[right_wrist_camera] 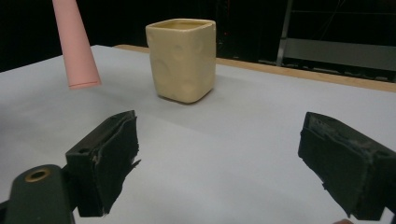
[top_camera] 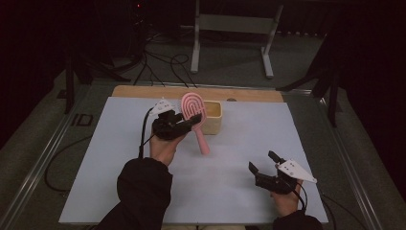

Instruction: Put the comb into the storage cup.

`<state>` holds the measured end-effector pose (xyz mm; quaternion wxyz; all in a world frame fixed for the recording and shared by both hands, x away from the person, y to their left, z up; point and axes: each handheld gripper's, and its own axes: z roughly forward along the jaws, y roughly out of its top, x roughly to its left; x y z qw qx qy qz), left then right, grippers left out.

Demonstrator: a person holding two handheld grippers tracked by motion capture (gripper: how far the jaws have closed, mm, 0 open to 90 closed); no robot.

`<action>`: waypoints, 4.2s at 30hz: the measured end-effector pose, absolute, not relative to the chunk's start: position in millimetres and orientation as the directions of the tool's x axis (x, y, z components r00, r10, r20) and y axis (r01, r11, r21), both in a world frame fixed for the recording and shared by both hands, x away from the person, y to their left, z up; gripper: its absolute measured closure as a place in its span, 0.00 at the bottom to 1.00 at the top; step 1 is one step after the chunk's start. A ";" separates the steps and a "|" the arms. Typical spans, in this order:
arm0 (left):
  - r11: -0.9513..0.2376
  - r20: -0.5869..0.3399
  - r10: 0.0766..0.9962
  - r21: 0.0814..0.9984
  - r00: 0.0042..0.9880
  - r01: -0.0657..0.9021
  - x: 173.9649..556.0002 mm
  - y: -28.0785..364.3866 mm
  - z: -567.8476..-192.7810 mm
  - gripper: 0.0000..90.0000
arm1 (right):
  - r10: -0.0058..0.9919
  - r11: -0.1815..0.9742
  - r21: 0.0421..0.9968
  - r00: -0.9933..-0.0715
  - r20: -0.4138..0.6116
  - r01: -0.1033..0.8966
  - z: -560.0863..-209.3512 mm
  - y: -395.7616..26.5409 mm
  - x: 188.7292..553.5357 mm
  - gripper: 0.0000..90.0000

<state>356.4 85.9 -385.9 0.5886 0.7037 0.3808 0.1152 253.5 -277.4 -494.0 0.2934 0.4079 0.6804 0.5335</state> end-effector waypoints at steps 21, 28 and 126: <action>-0.022 -0.271 0.678 0.922 0.684 0.387 362.2 85.6 -375.4 0.72 | 0.868 0.105 0.965 -0.496 0.029 0.239 -494.7 -275.3 253.8 0.13; -0.018 -0.274 0.680 0.921 0.681 0.388 363.8 86.5 -374.1 0.72 | 0.867 0.104 0.965 -0.497 0.030 0.240 -494.8 -274.8 253.7 0.13; -0.041 -0.206 0.725 0.940 0.657 0.340 397.4 74.0 -333.9 0.72 | 0.865 0.104 0.965 -0.501 0.032 0.242 -496.3 -270.5 255.0 0.14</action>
